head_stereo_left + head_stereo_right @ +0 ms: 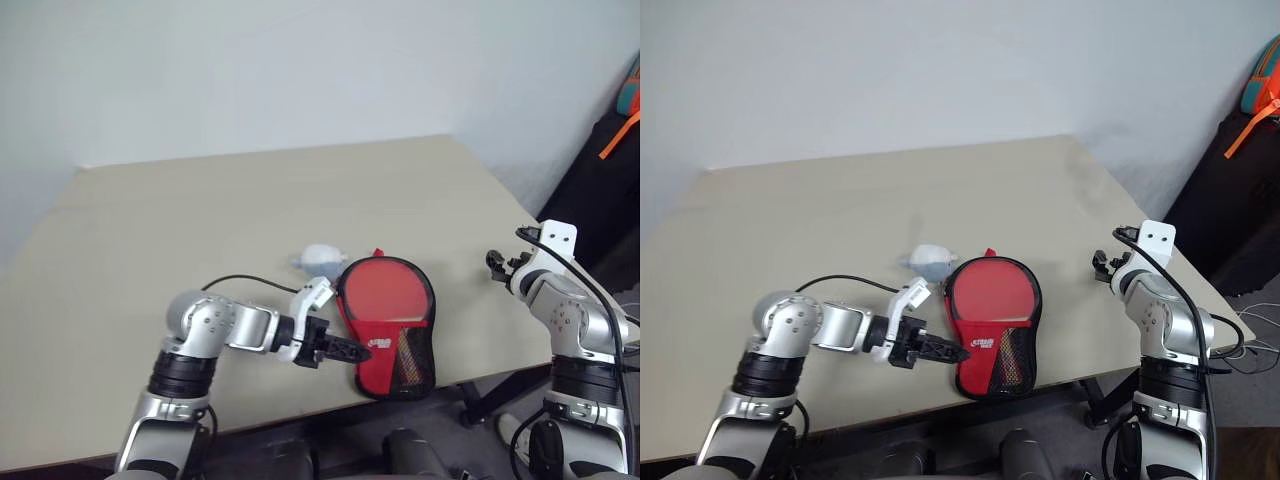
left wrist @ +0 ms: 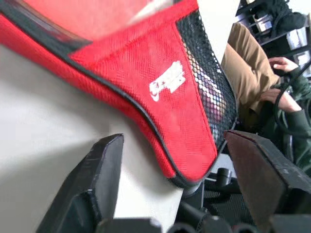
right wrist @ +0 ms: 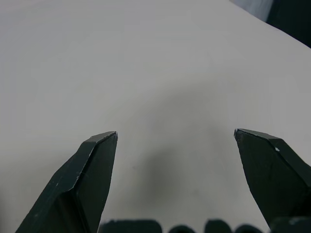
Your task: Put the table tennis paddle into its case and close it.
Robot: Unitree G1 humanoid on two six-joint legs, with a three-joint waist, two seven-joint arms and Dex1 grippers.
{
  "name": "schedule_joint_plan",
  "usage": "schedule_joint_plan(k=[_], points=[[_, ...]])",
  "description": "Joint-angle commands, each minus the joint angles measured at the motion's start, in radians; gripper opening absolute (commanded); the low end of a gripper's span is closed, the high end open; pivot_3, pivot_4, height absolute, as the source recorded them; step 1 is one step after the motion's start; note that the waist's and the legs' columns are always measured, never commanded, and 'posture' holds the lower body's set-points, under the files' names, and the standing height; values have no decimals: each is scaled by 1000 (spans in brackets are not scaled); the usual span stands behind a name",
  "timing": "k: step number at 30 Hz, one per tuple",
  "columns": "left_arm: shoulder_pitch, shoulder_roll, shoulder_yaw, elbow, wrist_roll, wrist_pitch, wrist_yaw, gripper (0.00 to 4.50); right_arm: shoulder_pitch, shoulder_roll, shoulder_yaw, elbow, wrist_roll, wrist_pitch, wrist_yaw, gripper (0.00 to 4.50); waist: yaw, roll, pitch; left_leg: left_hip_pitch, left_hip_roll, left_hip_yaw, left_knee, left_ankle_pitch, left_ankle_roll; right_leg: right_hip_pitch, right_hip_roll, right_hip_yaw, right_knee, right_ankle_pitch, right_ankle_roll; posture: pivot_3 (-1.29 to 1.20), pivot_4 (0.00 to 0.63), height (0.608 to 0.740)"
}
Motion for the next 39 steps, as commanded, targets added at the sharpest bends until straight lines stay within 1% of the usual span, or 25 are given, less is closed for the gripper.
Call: schedule_joint_plan(k=[1, 2, 3, 6, 10, 13, 14, 15, 18, 21, 24, 27, 29, 33, 39], points=[[-13, 120, -109, -105, 184, -336, -169, 3421, -44, -29, -8, -19, 8, -31, 35, 4187, 0, 0, 0, 0, 0, 0, 0, 0, 0, 0, 0, 0, 0, 0, 0, 0, 0, 740], [-14, 144, -163, -116, 262, -459, -212, 3421, -53, -36, -7, -27, 27, -36, 67, 4187, 0, 0, 0, 0, 0, 0, 0, 0, 0, 0, 0, 0, -1, 0, 0, 0, 0, 740], [-19, 147, -196, -108, 308, -530, -236, 3421, -61, -43, 2, -36, 38, -44, 98, 4187, 1, 0, 0, 0, 0, 1, 0, 0, -1, 0, 0, 1, -1, 0, 0, 0, 0, 740], [-63, 39, -244, 7, 397, -617, -186, 3421, -112, -57, 49, -31, 49, -86, 187, 4187, 3, 1, 0, -1, -2, 3, 1, 0, -1, 2, -2, 1, -3, 0, 0, 0, 0, 740], [-87, -122, -309, 56, 452, -669, -180, 3421, -245, -29, 115, 118, 18, -143, 223, 4187, -2, -1, 1, -1, -1, 3, 3, 0, 0, 1, -2, 1, -2, 0, 0, 0, 0, 740], [-69, -170, -429, 77, 552, -733, -187, 3421, -351, 24, 146, 234, 42, -146, 265, 4187, -6, 0, 1, 0, -1, 2, 1, 0, 0, 1, -1, 2, 0, 0, 0, 0, 0, 740], [-66, -186, -440, 93, 549, -712, -194, 3421, -390, 46, 154, 272, 58, -138, 287, 4187, -7, 0, 1, 1, -1, 2, 0, 0, 0, 1, 0, 2, 0, 0, 0, 0, 0, 740], [-72, -197, -441, 111, 523, -642, -207, 3421, -429, 68, 155, 315, 72, -123, 304, 4187, -7, 1, 1, 1, -1, 2, 0, 0, 0, 1, 0, 2, 0, 0, 0, 0, 0, 740], [-62, -211, -435, 91, 473, -540, -238, 3421, -559, 126, 180, 474, 79, -111, 368, 4187, -16, 2, 1, 0, -1, 1, 0, 1, 1, 0, 1, 3, 1, 1, 2, 0, 0, 740], [-52, -237, -409, 91, 472, -500, -214, 3421, -675, 174, 216, 640, 80, -86, 467, 4187, -19, 2, 1, 0, -1, -1, 0, 1, 1, 1, 1, 2, 1, 2, 3, 0, 0, 740], [-54, -234, -416, 92, 499, -513, -216, 3421, -743, 219, 258, 793, 41, -131, 535, 4187, -20, 2, 0, 0, -1, -2, -1, 1, 1, 3, 1, 2, 0, 2, 3, 0, 0, 740], [-46, -247, -415, 90, 501, -509, -210, 3421, -780, 263, 322, 955, -25, -198, 594, 4187, -19, 2, 0, 0, -1, -5, -1, 1, 1, 4, 1, 0, 0, 2, 3, 0, 0, 740], [-41, -253, -413, 88, 500, -503, -206, 3421, -796, 273, 336, 1014, -46, -220, 617, 4187, -19, 2, 0, 0, -1, -6, 0, 1, 1, 4, 1, -1, 1, 2, 3, 0, 0, 740], [-33, -255, -408, 80, 502, -499, -199, 3421, -821, 301, 379, 1097, -91, -242, 716, 4187, -24, 2, 0, -1, -2, -7, 1, 1, 1, 4, 1, -1, 1, 2, 3, 0, 0, 740], [-32, -261, -401, 84, 514, -507, -191, 3421, -843, 332, 410, 1160, -156, -269, 791, 4187, -25, 2, 0, 0, -2, -9, 1, 1, 0, 4, 3, -1, 4, 2, 3, 0, 0, 740]])
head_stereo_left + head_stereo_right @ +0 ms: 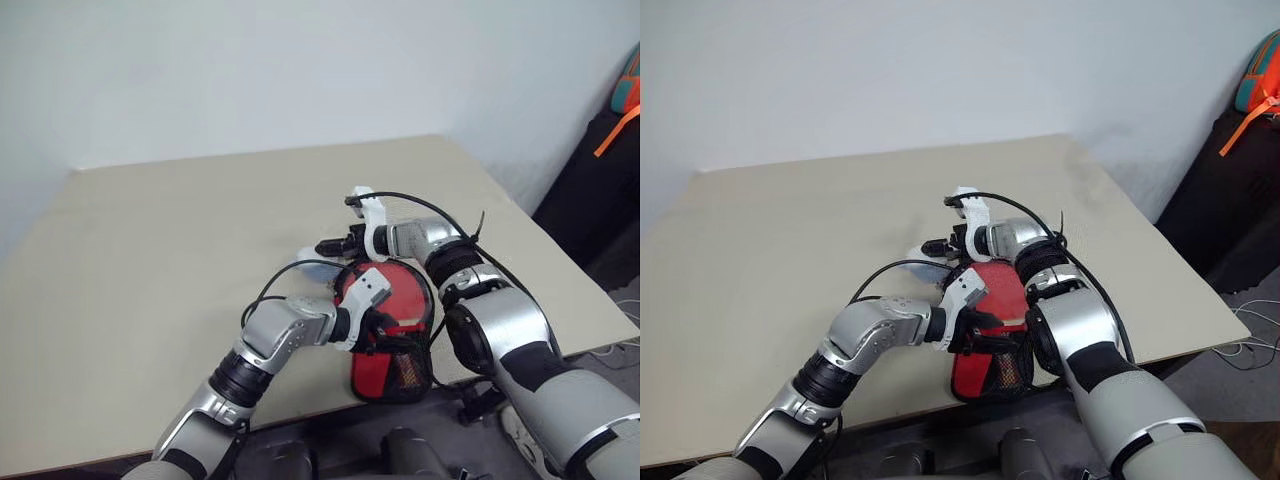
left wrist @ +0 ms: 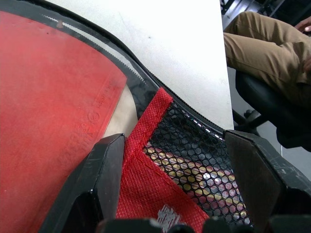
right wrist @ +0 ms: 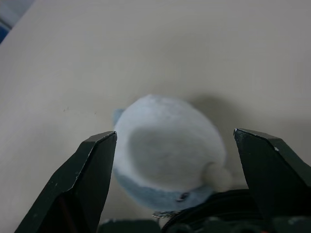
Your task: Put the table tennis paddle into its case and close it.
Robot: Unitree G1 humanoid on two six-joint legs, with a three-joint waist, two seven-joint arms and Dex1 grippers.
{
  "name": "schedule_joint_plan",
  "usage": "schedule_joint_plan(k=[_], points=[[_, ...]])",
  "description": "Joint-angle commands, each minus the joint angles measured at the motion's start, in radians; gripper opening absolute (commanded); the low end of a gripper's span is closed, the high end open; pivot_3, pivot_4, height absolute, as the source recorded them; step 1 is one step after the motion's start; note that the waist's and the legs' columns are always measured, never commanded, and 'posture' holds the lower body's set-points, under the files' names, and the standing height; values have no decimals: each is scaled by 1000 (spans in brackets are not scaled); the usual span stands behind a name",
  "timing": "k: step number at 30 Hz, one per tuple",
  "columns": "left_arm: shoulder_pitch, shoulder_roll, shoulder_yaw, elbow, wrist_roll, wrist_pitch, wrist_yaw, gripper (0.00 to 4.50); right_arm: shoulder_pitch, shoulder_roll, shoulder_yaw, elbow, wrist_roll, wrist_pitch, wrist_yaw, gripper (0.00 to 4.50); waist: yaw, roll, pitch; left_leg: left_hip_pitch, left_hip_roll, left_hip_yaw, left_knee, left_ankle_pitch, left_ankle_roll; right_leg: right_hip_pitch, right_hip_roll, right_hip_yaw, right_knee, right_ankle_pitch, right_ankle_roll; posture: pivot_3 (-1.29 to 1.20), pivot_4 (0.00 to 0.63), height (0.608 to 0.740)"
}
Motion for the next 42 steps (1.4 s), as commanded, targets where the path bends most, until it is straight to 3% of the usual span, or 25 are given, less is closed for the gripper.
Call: schedule_joint_plan(k=[1, 17, 21, 26, 31, 42], points=[[10, -7, -16, 7, 11, 11, -1, 3421, -44, 10, 6, 5, -22, -22, 59, 4187, 2, 0, 0, 0, 0, -1, 0, 0, 0, 0, 0, 0, 0, 0, 0, 0, 0, 740], [9, -11, -2, 15, 36, -1, 1, 3421, -18, 59, 82, 35, -168, -108, 37, 4187, 1, 0, 0, 0, 0, -3, 2, 0, 0, 1, 2, 0, 2, 0, 0, 0, 0, 740], [6, -15, 2, 21, 42, -7, 6, 3448, -9, 66, 87, 38, -185, -124, 35, 3312, 1, 0, 0, 0, 0, -4, 2, 0, -1, 1, 2, 0, 2, 0, 0, 0, 0, 740], [4, -19, 10, 29, 41, -5, 9, 3448, -10, 75, 64, 36, -186, -153, -20, 1483, 0, 1, 0, 0, 0, -4, 2, 0, -1, 1, 3, 0, 3, 0, 0, 0, 0, 740], [-1, -20, 11, 34, 42, -3, 7, 3448, -16, 75, 8, 37, -156, -178, -118, 75, 1, 1, 0, 0, 0, -4, 2, 0, -1, 1, 3, 0, 4, 0, 0, 0, 0, 740], [-19, -26, 14, 61, 41, 3, -2, 3448, -10, 36, -205, 53, -66, -320, -430, 18, 1, 1, 0, 0, 0, -5, 3, 0, -1, 1, 3, 0, 5, 0, 0, 0, 0, 740]])
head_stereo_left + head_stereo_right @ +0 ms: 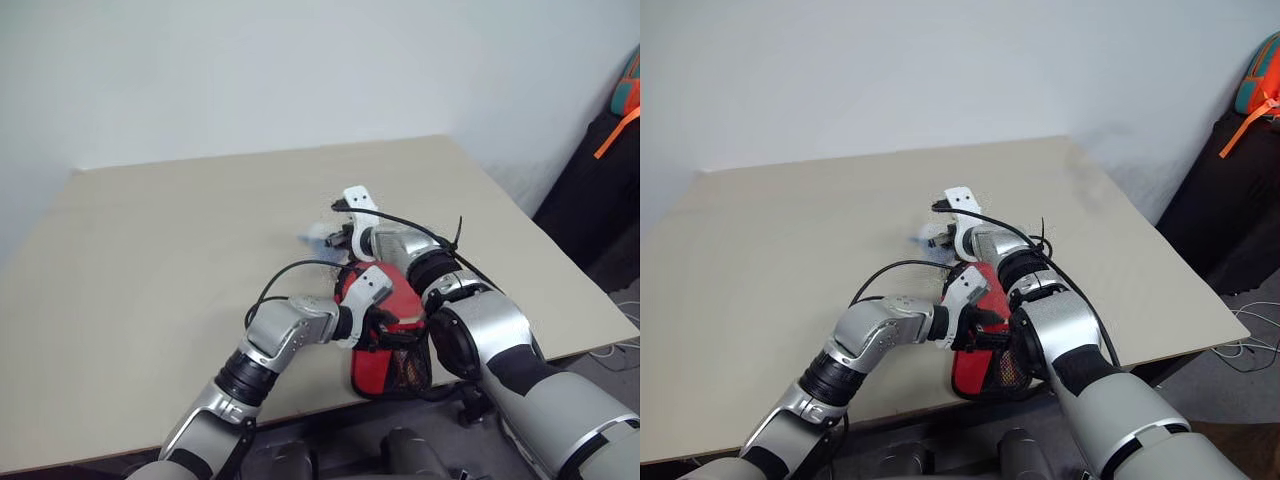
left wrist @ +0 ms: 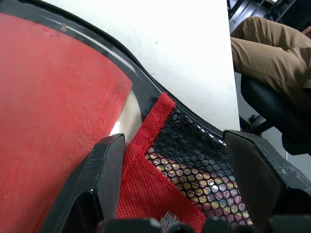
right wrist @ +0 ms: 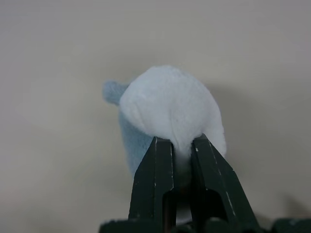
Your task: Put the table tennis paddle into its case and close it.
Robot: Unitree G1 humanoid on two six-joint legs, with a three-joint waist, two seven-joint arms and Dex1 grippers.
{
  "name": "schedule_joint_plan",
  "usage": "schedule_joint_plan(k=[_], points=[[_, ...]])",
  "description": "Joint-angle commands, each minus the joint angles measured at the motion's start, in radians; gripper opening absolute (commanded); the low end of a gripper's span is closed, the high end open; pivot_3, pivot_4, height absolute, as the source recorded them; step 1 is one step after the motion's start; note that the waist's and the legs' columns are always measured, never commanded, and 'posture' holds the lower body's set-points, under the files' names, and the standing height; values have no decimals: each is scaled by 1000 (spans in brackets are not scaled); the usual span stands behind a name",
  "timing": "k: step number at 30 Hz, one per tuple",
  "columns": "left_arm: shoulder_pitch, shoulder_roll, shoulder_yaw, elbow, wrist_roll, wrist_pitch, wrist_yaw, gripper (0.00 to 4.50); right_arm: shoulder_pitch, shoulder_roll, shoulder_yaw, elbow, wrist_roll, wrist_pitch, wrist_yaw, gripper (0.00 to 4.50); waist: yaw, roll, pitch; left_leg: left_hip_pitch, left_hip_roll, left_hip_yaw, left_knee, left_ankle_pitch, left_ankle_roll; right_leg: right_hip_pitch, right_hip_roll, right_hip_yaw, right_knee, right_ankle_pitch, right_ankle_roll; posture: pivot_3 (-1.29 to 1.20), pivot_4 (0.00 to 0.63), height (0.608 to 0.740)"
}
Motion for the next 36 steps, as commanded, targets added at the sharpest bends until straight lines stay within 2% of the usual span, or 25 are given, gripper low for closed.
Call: schedule_joint_plan(k=[1, 11, 20, 28, 36], points=[[-8, -3, -8, 20, 12, 13, -4, 3448, -8, -39, -63, -25, 38, -78, -89, 18, 0, 0, 0, 0, 0, 0, 0, 0, 0, 0, 0, 0, 0, 0, 0, 0, 0, 740], [-14, -1, -7, 27, 13, 16, -7, 3448, 28, -199, -114, -48, 56, -101, -112, 18, 0, 0, 0, 0, 0, 0, 0, 0, 0, 1, 0, 0, 0, 0, 0, 0, 0, 740], [-6, 7, -9, 10, 15, 18, -5, 3448, 196, -384, -141, -209, 86, -11, -64, 18, 1, 2, 0, 0, 0, 0, 0, 0, 0, 4, 0, 1, -4, 0, 0, 0, 0, 740], [7, 7, -5, 3, 12, 26, -4, 3448, 575, -470, -133, -877, 183, 320, 30, 18, 10, 7, -1, 0, -1, -2, 1, 0, 0, 7, 1, 1, -6, 0, 0, 0, 0, 740], [2, 13, -14, 7, 14, 26, -18, 3448, 838, -538, -205, -1338, 359, 557, 91, 18, 25, 7, -1, 0, -1, -1, 2, 0, 0, 7, 1, 1, -7, -2, -2, 0, 0, 740]])
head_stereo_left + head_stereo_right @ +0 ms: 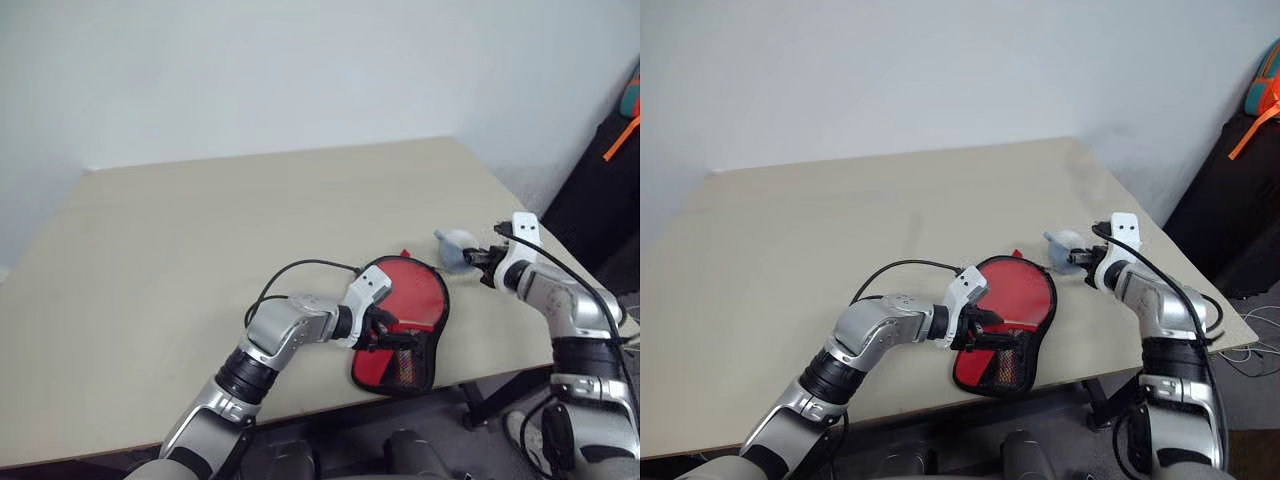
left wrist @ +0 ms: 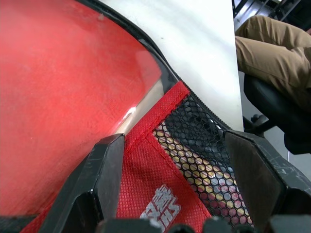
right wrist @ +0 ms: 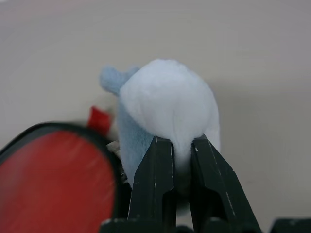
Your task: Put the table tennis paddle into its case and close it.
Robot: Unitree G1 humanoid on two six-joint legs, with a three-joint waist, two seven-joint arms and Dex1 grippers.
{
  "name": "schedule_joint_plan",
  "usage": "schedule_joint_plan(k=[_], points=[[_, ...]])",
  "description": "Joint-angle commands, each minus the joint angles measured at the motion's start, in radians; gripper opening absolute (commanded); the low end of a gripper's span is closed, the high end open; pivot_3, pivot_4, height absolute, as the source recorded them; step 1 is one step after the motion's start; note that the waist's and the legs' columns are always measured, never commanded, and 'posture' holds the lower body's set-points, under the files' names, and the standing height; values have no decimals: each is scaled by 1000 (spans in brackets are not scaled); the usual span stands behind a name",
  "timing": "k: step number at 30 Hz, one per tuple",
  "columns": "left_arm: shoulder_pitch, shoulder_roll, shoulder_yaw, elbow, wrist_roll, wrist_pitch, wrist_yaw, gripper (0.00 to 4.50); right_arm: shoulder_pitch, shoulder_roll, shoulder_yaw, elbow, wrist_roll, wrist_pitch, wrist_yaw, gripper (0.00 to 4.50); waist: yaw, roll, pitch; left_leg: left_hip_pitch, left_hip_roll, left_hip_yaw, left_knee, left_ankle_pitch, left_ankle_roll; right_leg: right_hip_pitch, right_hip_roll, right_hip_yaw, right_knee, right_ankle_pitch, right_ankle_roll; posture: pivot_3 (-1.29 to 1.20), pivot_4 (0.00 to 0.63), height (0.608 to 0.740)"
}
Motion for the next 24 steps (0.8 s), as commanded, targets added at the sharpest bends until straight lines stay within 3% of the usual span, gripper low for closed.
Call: schedule_joint_plan(k=[1, 9, 15, 24], points=[[3, 8, -13, 7, 9, 18, -7, 3448, 60, -49, -60, -176, 74, 60, 28, 18, 6, 0, 0, 0, 0, 0, 0, 0, 0, 0, 0, 0, 0, 0, 0, 0, 0, 740], [-7, 5, -19, 20, 14, 17, -22, 3448, 252, -153, -95, -293, 146, 82, 106, 18, 9, -1, 0, 0, 0, 1, 1, 0, 0, 0, 0, 0, -1, 0, 0, 0, 0, 740], [-12, -1, -23, 30, 16, 17, -30, 3448, 207, -108, -126, -217, 126, 59, -2, 18, 8, -1, 1, 0, 0, 1, 1, 0, 0, 0, 0, 0, -2, 0, 0, 0, 0, 740], [-6, 0, -15, 23, 17, 27, -29, 3448, 336, -176, -145, -362, 266, 74, 164, 18, 10, -1, 1, -1, 0, 2, 1, 0, 0, -1, 0, 1, -2, 0, 0, 0, 0, 740]])
